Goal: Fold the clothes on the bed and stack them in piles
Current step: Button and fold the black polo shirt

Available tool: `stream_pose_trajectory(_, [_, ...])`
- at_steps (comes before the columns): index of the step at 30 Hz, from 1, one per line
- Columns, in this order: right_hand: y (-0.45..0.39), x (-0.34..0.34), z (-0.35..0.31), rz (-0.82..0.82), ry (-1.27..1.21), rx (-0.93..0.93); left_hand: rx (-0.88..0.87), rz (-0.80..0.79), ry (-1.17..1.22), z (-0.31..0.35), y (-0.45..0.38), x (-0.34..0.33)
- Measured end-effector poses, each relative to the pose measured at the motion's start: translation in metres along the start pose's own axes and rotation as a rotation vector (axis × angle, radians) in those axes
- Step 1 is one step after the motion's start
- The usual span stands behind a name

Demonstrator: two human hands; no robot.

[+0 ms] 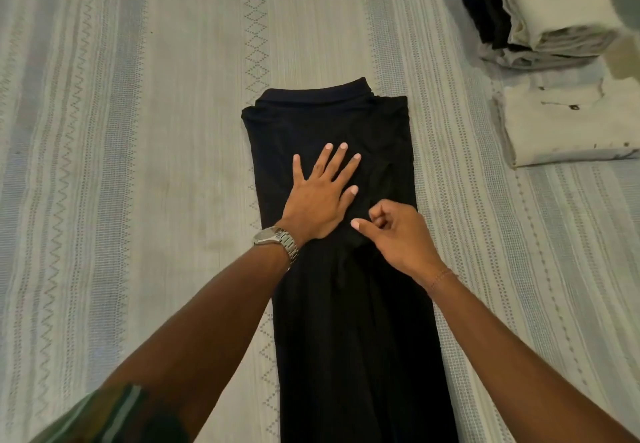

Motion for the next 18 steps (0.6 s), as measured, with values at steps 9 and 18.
stream_pose_trajectory(9, [0.010,0.003,0.009,0.048,0.298,-0.051,0.132,-0.028,-0.043,0.016,-0.017,0.002])
stream_pose_trajectory(18, [0.019,-0.020,-0.001,0.262,0.324,-0.164,0.354,0.144,0.226,0.074,-0.010,0.033])
Point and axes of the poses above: each hand's wrist, its own y-axis away from the middle knuckle, its own x-axis out of the back of the hand, z = x × y, the point moved 2 cm from there along -y, towards the middle knuckle, and after that the axes turned 7 degrees about y, right-handed, at the moved point
